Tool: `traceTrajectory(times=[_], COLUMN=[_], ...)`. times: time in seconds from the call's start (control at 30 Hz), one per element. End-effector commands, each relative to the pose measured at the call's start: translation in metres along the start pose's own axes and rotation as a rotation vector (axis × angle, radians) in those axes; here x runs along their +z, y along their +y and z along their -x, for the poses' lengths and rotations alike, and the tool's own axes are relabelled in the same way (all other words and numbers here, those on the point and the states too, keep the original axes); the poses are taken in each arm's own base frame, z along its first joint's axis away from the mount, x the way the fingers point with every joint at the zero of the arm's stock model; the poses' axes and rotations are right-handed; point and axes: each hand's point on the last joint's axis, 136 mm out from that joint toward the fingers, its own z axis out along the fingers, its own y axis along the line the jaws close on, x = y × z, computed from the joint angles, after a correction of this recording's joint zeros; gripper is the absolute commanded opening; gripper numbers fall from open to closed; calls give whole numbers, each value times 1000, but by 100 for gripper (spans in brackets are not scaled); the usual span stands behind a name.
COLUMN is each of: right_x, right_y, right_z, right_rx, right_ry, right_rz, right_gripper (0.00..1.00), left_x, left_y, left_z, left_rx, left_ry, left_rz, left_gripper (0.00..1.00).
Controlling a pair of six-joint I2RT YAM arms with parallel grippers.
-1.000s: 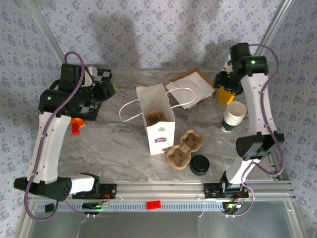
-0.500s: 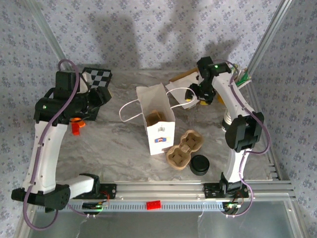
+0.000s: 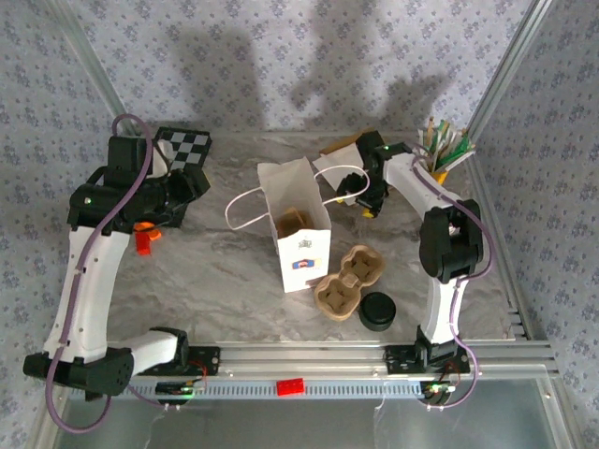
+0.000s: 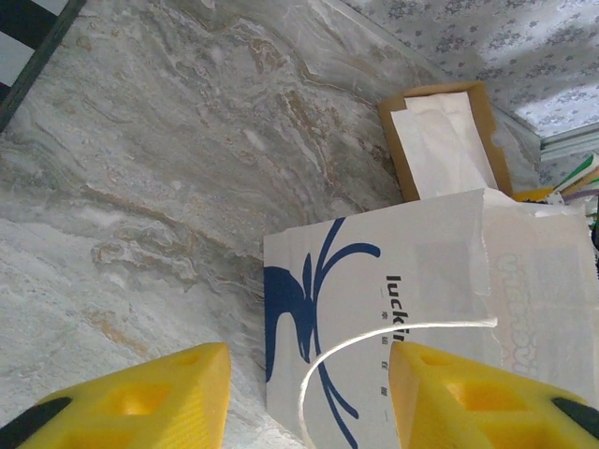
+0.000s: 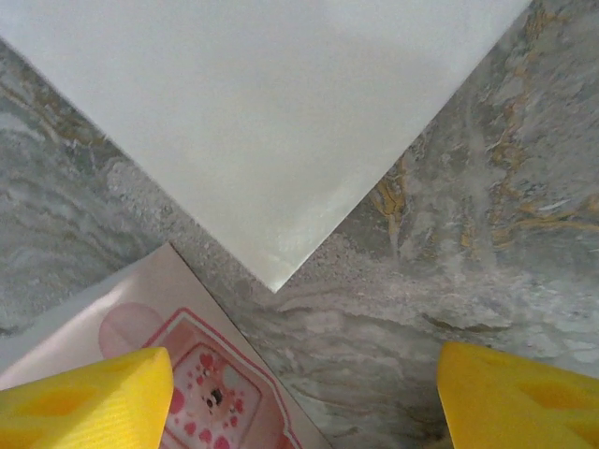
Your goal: Pack the takeout coffee
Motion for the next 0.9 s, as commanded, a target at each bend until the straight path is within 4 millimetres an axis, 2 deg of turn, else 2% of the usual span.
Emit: traceTrajectory(times=[0.0,0.13,0.27,0.43,0.6,0.8,0.87], right_x=[8,21,26,31,19,3,-1], right_y=[14,15,15,15,21,22,20], right_z=[10,14,24,33,42,42,43], right_rx=[75,116,145,159,163,157,153], right_ry=[-33,-21,-41,-49,-77,-96,-108], right_rz=[48,64,67,68,102,103,95], right_gripper=[73,67,61,59,50,46,41], left_x=[-6,-6,-5,-5,-6,-8,-8], left_y=[4,5,6,6,6,5,5], left_z=[5,7,9,11,15,19,19], left_rx=[29,44,51,65,67,73,73], left_ry=[-13,-20,-20,-14,-16,-19,-20], left_rz=[33,43,47,51,55,58,57], left_gripper=[48,48,49,49,49,49,49])
